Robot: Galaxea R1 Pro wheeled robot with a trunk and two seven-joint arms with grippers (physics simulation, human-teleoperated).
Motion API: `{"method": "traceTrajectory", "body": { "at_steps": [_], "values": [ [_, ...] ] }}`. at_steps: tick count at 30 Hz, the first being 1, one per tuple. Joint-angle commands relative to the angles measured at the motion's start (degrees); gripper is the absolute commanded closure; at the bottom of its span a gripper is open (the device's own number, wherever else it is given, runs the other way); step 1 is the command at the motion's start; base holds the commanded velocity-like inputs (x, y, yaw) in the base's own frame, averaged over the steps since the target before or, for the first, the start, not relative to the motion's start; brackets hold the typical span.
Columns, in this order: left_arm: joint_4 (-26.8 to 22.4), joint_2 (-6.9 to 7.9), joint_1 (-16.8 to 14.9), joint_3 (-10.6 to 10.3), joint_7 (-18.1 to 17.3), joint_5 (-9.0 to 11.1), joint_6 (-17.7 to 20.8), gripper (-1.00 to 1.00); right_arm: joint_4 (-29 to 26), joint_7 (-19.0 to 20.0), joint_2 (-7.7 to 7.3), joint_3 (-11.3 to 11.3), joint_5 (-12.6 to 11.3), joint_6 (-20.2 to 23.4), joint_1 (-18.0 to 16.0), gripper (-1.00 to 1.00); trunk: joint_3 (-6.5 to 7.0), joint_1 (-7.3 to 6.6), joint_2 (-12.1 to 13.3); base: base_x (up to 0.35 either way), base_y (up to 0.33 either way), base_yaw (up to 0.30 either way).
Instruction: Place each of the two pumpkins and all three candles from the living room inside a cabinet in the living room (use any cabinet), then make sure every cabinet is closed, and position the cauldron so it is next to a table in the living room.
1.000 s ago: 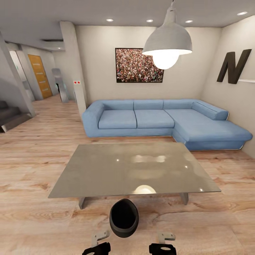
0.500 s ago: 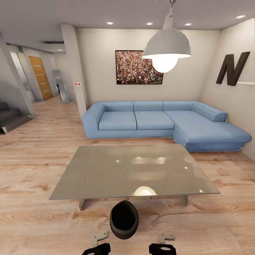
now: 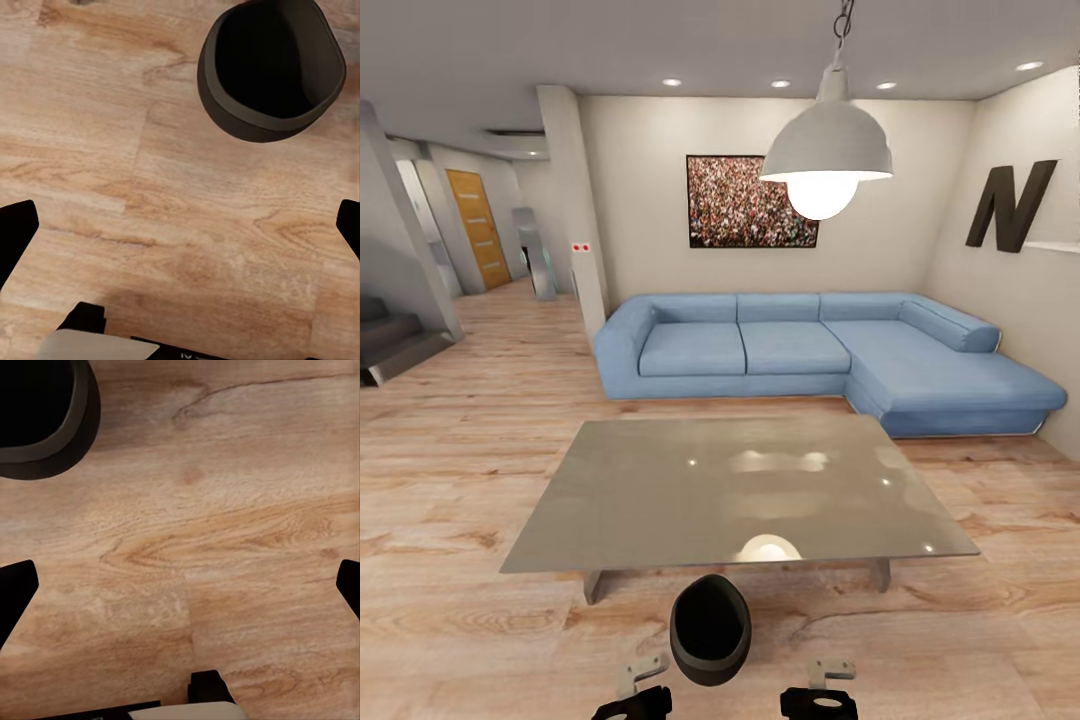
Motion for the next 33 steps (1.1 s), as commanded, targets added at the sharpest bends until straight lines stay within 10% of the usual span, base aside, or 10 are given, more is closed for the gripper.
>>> {"method": "traceTrajectory", "body": {
  "at_steps": [1,33],
  "values": [
    [-0.1,0.04,-0.04,-0.23,0.46,0.39,0.19,-1.0,-0.08,-0.29,-0.01,0.5,-0.55,0.22,-0.02,-1.0,0.16,-0.22,0.36,0.0,0.0,0.0],
    [0.25,-0.02,-0.04,-0.32,0.46,0.39,0.19,-1.0,-0.01,-0.27,0.08,0.46,-0.55,0.22,-0.02,-1.0,3.93,-7.25,13.2,0.0,0.0,0.0]
  ]
}}
